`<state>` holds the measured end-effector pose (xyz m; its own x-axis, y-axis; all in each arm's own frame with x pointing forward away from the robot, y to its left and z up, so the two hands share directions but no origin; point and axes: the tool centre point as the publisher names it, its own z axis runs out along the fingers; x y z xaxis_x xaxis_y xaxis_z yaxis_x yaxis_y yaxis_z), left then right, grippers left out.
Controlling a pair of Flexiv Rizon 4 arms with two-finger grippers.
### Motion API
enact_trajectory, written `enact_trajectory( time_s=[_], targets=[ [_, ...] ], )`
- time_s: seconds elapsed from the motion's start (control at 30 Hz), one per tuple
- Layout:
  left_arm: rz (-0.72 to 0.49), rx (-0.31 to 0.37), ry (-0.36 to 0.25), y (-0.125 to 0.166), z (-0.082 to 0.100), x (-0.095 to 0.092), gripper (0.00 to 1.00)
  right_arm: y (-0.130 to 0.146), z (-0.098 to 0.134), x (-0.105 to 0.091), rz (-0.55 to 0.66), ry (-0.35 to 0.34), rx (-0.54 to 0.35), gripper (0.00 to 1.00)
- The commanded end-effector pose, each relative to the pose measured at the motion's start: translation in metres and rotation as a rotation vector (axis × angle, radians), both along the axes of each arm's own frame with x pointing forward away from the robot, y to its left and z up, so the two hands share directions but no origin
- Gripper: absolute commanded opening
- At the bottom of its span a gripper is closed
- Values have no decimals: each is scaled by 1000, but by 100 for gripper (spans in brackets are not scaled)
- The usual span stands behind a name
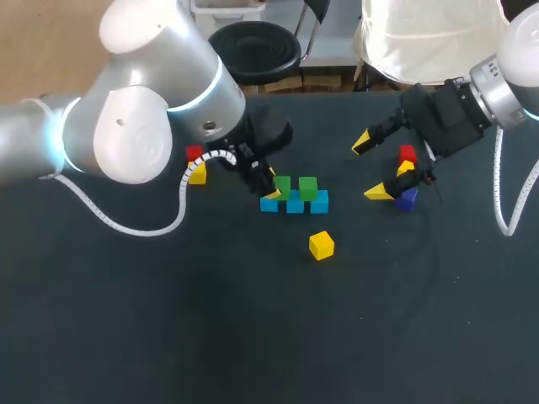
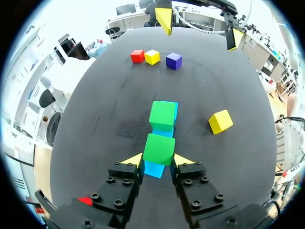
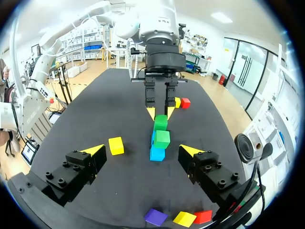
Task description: Place the blue cubes, place green cubes on the blue cubes, place the yellow cubes on the green cubes, then place the red cubes on the yellow cubes, and place purple cube on the red cubes.
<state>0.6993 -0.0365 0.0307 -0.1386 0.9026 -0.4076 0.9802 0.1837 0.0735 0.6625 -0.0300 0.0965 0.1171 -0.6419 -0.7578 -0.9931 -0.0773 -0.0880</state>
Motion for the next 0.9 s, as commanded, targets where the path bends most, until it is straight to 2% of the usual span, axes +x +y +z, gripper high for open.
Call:
enact_trajectory(
  time_s=[0.03,0.9],
  targets=[
    [3,2,-4,0,1,-2,0,0,0,0,0,-1,2,100],
    [11,6,0,0,-1,-2,0,0,0,0,0,-1,2,100]
  ],
)
